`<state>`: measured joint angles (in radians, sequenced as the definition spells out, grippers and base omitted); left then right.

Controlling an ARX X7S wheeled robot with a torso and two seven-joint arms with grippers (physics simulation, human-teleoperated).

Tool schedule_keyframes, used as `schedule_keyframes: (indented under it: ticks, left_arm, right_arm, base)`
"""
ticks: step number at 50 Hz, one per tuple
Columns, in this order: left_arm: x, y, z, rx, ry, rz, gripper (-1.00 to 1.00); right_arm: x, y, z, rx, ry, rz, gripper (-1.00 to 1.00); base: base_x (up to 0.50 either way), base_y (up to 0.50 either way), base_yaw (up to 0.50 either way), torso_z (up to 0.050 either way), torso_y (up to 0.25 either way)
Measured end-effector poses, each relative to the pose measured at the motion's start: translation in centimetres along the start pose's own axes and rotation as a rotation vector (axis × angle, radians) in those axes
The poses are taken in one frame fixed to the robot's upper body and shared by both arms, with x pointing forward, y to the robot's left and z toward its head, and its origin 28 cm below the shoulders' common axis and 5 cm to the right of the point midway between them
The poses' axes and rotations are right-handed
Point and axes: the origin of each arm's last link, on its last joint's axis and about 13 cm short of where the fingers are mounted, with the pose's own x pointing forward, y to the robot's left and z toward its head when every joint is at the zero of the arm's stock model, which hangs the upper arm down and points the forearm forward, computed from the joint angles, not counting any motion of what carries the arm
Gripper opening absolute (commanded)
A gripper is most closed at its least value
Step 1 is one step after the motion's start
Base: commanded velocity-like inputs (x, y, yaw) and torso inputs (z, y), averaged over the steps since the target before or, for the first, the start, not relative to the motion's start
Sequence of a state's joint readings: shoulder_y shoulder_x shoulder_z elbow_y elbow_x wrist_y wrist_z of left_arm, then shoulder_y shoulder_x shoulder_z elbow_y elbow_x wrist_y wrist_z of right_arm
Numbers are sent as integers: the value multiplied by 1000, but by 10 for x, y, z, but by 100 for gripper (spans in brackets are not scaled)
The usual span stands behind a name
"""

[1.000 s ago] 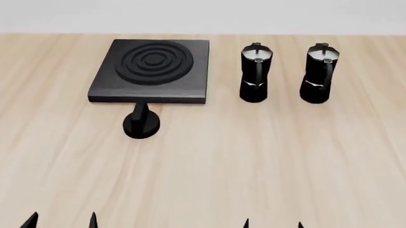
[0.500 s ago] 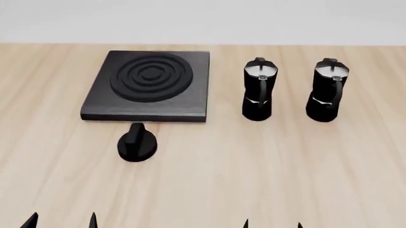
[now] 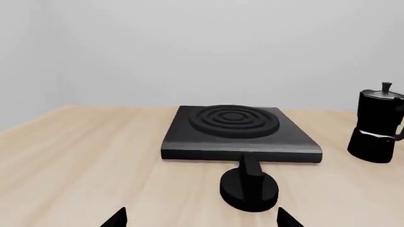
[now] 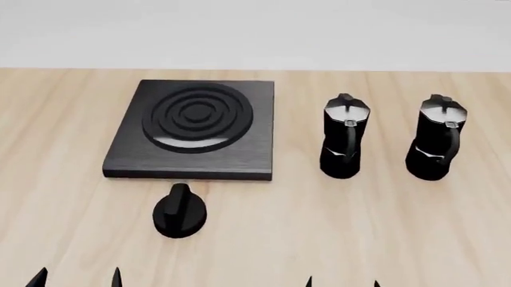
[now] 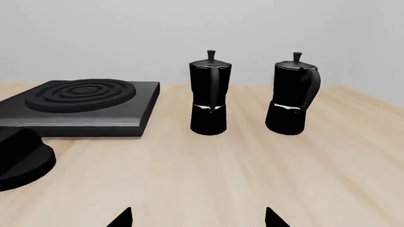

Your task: Put the right moka pot on the stove.

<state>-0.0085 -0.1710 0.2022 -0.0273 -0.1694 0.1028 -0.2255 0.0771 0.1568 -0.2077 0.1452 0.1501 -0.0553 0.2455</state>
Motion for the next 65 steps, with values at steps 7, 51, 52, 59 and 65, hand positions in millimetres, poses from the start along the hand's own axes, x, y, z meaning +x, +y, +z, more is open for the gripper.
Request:
schedule_keyframes:
  ticks: [7, 51, 52, 59, 65]
  left_arm:
    - [0, 0, 0, 0, 0, 0, 100]
    - [0, 0, 0, -2, -5, -2, 100]
    - [0, 0, 0, -2, -5, -2, 100]
    - [0, 0, 0, -3, -6, -2, 100]
    - [0, 0, 0, -3, -5, -2, 100]
  right_arm:
    - [0, 0, -1, 0, 1, 0, 100]
    - [1, -1, -2, 4, 8, -4, 100]
    - [1, -1, -2, 4, 9, -4, 100]
    - [2, -1, -2, 10, 11, -5, 100]
    - [2, -1, -3, 14, 13, -5, 100]
  base:
    - [232, 85, 0, 0, 0]
    - [230, 71, 0, 0, 0]
    - [223, 0, 0, 0, 0]
    - [239, -16, 0, 0, 1]
    - [259, -63, 0, 0, 0]
